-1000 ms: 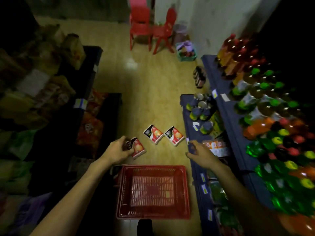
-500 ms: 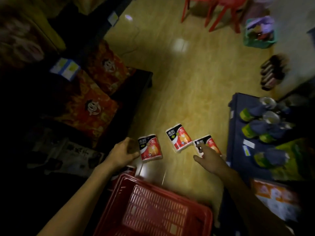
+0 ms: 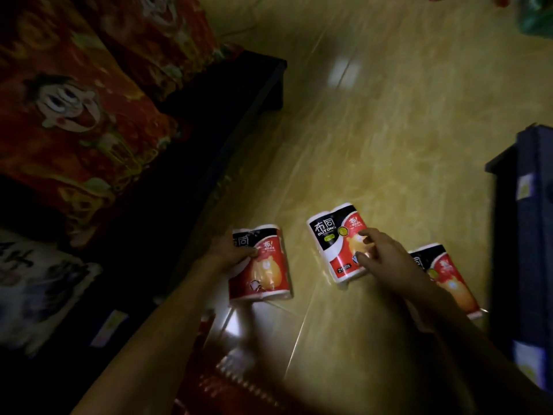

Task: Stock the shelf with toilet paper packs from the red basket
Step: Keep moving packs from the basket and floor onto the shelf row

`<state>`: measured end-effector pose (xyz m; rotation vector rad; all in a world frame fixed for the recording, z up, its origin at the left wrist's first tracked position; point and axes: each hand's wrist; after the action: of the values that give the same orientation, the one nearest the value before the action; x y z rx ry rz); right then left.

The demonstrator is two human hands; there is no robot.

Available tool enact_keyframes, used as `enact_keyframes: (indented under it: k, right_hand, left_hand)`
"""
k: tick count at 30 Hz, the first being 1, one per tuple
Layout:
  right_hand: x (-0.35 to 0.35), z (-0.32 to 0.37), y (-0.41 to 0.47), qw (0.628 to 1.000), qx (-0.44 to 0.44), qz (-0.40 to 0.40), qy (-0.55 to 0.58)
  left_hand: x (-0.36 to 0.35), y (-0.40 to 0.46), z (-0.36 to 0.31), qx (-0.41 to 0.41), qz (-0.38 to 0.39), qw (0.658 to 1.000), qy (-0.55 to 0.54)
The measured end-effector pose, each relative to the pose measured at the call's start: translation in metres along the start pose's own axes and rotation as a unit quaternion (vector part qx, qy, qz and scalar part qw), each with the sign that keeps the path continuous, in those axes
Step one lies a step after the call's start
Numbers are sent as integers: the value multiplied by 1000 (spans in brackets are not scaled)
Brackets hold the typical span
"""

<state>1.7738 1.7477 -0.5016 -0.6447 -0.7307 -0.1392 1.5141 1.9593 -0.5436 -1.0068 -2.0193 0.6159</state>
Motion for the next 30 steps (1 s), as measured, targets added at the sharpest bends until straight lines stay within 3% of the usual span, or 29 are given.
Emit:
enact_keyframes:
  k: [4, 8, 15, 18, 25, 30]
  right_hand:
    - [-6, -25, 25, 999, -2, -45, -2]
    - [-11, -40, 36, 998, -42, -56, -1]
    - [-3, -43, 57, 994, -82, -63, -21]
    - [1, -30, 82, 995, -79, -60, -30]
    - [-10, -27, 131, 996, -89, 29, 2]
    - [-10, -45, 131, 993, -105, 29, 38]
  left_hand:
    - [-6, 34, 24, 36, 12, 995, -96]
    - [-6, 47, 31, 36, -11, 994, -107]
    - [15, 9, -15, -106, -70, 992, -14]
    - [34, -9, -29, -152, -95, 984, -23]
    - [48, -35, -39, -196, -123, 972, -29]
    - [46, -42, -35, -202, -130, 970, -33]
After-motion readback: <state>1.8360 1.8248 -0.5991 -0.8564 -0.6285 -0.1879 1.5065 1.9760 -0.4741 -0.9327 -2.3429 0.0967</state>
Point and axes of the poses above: each hand's wrist, its own y-axis towards the middle knuckle, its own x-axis out of the back of the hand, z = x × y, and after that the axes turned 11 degrees about z, right-handed
